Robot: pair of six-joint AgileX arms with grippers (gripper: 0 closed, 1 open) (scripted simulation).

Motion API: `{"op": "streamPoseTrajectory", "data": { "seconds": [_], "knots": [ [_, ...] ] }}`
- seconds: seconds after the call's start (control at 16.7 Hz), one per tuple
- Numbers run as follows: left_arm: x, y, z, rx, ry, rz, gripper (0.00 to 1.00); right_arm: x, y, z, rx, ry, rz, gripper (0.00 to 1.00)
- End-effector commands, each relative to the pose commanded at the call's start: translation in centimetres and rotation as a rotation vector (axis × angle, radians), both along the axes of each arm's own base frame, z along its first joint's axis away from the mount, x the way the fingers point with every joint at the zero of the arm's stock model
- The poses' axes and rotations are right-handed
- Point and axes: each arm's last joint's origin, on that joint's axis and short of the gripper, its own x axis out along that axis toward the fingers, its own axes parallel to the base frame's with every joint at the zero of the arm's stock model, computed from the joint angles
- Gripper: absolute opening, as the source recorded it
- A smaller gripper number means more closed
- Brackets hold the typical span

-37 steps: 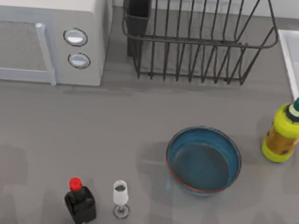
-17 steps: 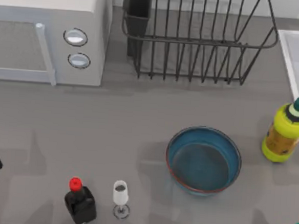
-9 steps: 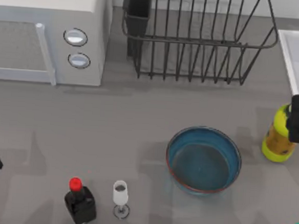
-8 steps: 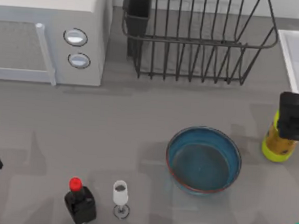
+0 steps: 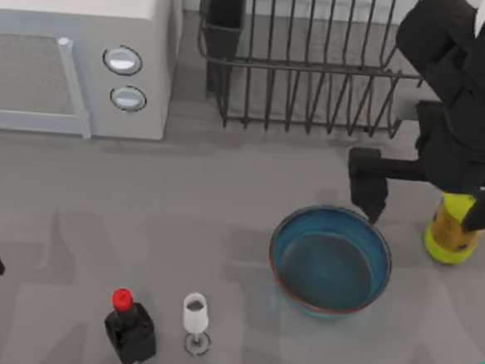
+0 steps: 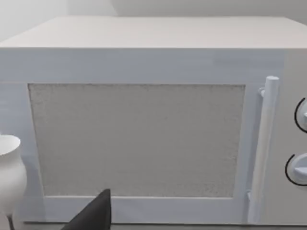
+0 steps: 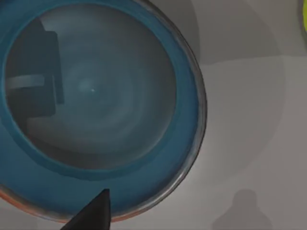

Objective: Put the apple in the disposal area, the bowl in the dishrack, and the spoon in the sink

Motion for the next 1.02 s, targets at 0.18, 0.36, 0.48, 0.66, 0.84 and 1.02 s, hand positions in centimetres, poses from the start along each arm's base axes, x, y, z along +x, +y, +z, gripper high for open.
{"op": "streamPoseTrajectory", "data": {
  "seconds": [0.18, 0.36, 0.48, 0.66, 0.84, 1.02],
  "knots": [
    [0.0, 0.0, 0.0, 0.000, 0.000, 0.000, 1.00, 0.8, 1.1, -0.6, -0.027, 0.041, -0.003, 1.00],
    [0.0, 0.0, 0.0, 0.000, 0.000, 0.000, 1.00, 0.8, 1.1, -0.6, -0.028, 0.041, -0.003, 1.00],
    [0.0, 0.0, 0.0, 0.000, 0.000, 0.000, 1.00, 0.8, 0.9, -0.6, -0.026, 0.040, -0.007, 1.00],
    [0.0, 0.0, 0.0, 0.000, 0.000, 0.000, 1.00, 0.4, 0.9, -1.1, -0.022, 0.033, -0.003, 1.00],
    [0.0, 0.0, 0.0, 0.000, 0.000, 0.000, 1.00, -0.1, 0.4, -4.2, -0.028, 0.049, 0.000, 1.00],
    [0.0, 0.0, 0.0, 0.000, 0.000, 0.000, 1.00, -0.3, 0.6, -8.0, -0.029, 0.050, -0.001, 1.00]
  ]
}}
